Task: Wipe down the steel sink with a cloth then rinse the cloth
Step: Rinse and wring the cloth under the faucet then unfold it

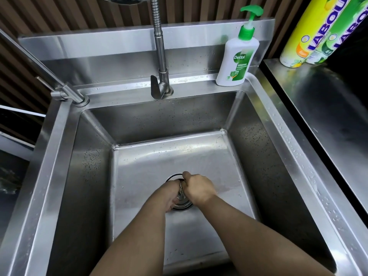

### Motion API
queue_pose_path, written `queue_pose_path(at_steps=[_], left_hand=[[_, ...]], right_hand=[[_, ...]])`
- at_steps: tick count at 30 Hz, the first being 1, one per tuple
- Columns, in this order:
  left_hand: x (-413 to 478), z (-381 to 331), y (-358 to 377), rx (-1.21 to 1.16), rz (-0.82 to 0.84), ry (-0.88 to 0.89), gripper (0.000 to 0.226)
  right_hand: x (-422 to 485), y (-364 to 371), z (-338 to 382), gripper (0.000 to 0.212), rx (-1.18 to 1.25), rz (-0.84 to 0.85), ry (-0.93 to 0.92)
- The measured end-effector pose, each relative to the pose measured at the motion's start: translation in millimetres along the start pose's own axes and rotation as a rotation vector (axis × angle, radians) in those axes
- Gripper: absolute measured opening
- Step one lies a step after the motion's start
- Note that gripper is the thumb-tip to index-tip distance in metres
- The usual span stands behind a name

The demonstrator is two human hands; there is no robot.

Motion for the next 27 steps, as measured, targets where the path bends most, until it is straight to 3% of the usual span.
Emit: queue_pose_path(at_steps=[3,5,7,11,14,16,19,22,26,27], left_hand=[[-9.5,1.5,-3.5,-0.06,0.0,0.055,0.039],[-17.8,1.6,1.1,-0.109,0.089,0.096,0.044],[-30.1,-2.9,1.3,-0.188,0.196,0.158,0.04],[-78.0,-36.1,-1.8,-0.201,0.38,0.388,0.008],[-134.4,-57.4,5.1,-0.056,0.487,0.59,0.023],[-169.9,-66.1,12.4,0.055,0.505,0.703,0.028],[-207.3,-80.0,22.1,0.119,0.429,0.837,0.012],[-242.8,-94.5,38.4,0.104,0.406,0.955,0.006],[-286.7,-105.1,68.6,0.041,0.491,1.018,0.025],[-294.4,-105.7,77.0,0.063,0.519,1.021,0.029]], right_hand=[[1.4,5.7,-11.1,0.026,0.129,0.096,0.107],[-1.0,3.5,-18.5,0.021,0.278,0.131,0.162],[-9.9,-14.9,-24.4,0.018,0.483,0.041,0.203],[-47.5,-59.7,-27.7,0.028,0.924,-0.207,0.265],[-77.7,-88.3,-24.3,0.029,1.129,-0.337,0.25],[-98.9,-108.7,-22.2,0.028,1.189,-0.419,0.226],[-129.8,-142.2,-19.1,0.033,1.132,-0.539,0.157],[-161.6,-178.7,-7.4,0.033,1.181,-0.637,-0.022],[-207.7,-216.0,1.0,0.042,1.079,-0.666,-0.169],[-218.5,-222.9,-1.6,0.036,1.069,-0.705,-0.178]])
Point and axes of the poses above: each hand's wrist, its own x-axis towards the middle knuckle, its own y-axis out of the palm, z = x × y, the point moved 10 cm from there along x, towards the middle knuckle, and after that the axes turned 12 degrees about -y, right-handed, at the moved point
